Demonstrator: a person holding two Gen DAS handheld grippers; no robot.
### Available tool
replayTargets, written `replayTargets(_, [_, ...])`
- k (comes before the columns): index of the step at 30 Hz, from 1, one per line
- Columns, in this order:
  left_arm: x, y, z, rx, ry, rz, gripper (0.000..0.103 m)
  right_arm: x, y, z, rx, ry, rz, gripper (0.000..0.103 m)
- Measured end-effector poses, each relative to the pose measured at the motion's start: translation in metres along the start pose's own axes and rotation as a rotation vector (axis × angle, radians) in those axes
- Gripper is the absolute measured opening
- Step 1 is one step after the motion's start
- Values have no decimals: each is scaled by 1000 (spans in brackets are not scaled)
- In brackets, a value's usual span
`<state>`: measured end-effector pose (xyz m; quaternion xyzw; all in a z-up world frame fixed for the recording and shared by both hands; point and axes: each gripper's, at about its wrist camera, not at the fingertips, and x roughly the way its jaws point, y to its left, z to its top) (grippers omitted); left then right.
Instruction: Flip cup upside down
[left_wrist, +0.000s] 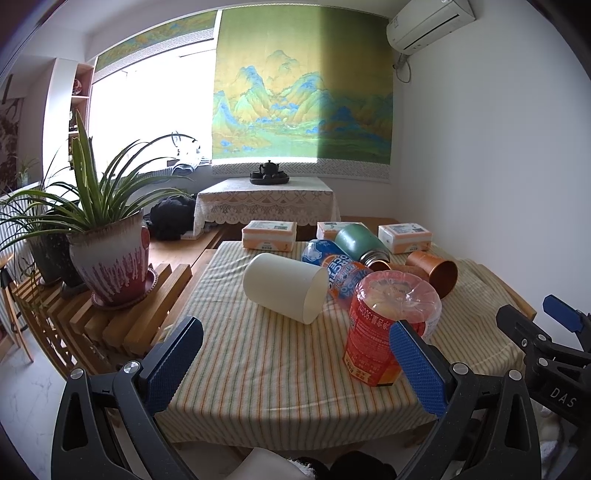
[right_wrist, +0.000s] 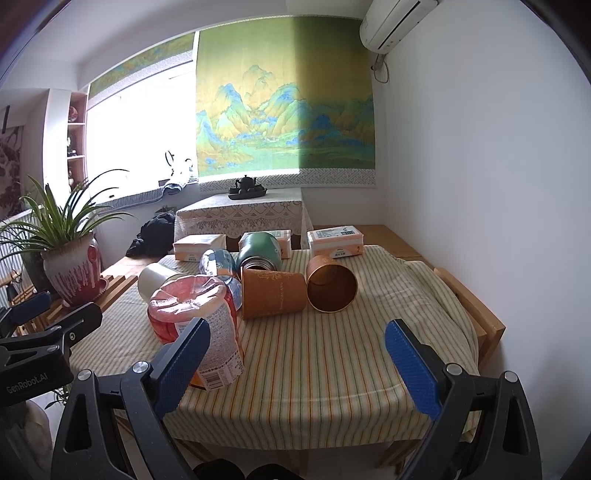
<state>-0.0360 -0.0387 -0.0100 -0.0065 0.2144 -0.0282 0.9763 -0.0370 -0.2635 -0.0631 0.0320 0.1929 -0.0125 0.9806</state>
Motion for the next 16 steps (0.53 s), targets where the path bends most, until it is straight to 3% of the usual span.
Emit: replayTargets(16, [3,-2,-1,5,-1,1,102,1,-1,-1,5,5,0,94])
